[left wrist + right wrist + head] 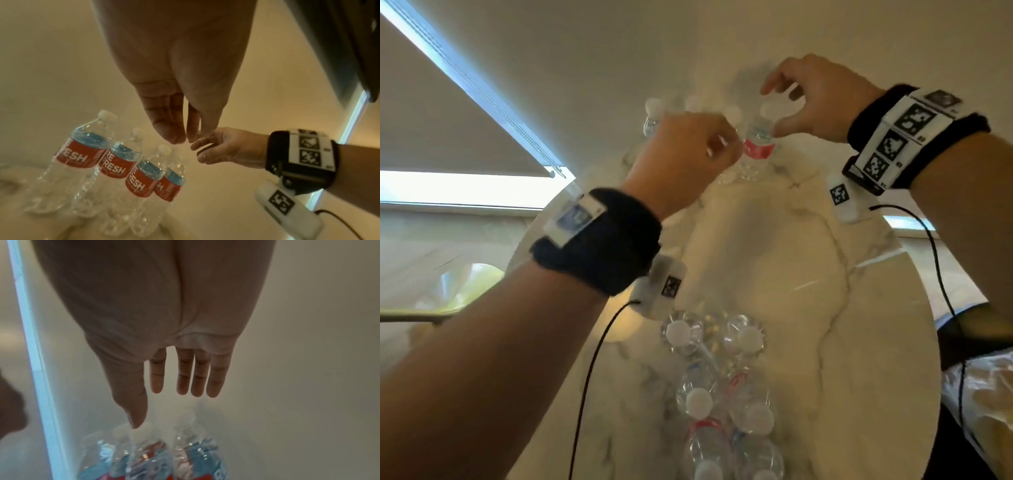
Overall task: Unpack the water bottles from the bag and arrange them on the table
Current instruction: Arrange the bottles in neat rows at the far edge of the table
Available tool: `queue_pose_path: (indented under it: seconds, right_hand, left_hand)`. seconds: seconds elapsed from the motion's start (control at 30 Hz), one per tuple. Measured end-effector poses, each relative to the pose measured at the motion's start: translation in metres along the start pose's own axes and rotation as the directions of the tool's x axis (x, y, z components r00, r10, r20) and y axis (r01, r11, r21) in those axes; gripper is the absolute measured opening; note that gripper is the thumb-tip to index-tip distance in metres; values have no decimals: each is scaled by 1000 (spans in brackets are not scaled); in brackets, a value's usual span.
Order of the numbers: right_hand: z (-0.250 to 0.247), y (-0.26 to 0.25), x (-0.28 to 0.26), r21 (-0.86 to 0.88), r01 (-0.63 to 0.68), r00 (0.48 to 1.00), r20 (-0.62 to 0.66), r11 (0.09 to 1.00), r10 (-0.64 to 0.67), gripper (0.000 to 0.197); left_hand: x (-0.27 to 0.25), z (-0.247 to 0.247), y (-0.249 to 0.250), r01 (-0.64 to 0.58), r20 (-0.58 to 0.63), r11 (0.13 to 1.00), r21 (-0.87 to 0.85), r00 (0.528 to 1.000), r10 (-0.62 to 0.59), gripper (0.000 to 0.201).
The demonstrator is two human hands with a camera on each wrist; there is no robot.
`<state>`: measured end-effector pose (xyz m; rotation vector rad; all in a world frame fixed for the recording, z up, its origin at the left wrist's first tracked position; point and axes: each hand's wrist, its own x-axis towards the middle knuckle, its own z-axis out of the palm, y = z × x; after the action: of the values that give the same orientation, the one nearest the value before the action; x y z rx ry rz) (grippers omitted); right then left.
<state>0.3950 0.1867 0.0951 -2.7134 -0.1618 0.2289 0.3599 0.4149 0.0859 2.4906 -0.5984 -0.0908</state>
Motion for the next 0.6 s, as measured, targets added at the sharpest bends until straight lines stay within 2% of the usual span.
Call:
queue_pose_path:
  seconds: [0.1, 0.2, 0.3, 0.4, 0.47, 0.6]
  right_hand:
    - [3, -21, -48, 108, 24, 999, 20, 994, -27, 43]
    - [19, -46, -111, 233, 32, 983, 168, 972, -73, 32]
    - [42, -66, -165, 220, 48, 936, 330, 974, -120, 33]
    - [64, -76, -197, 141, 95, 894, 423, 985, -147, 42]
    - [76, -79, -206, 86, 133, 876, 455, 987, -157, 43]
    - [85, -83, -203, -13, 217, 884, 426, 976, -191, 33]
  left_hand:
    - [-62, -16, 14, -8, 109, 998, -57, 994, 14, 21]
    - [-119, -27, 18, 13, 250, 997, -78, 968, 7, 24]
    - [-160, -28, 8, 43, 377, 999, -29, 926, -29, 37]
    - [-181, -18, -4, 79, 479, 997, 21, 874, -80, 48]
    - [-187, -8, -8, 73, 502, 997, 37, 861, -82, 45]
    - [-187, 1, -15, 49, 440, 999, 3, 897, -46, 35]
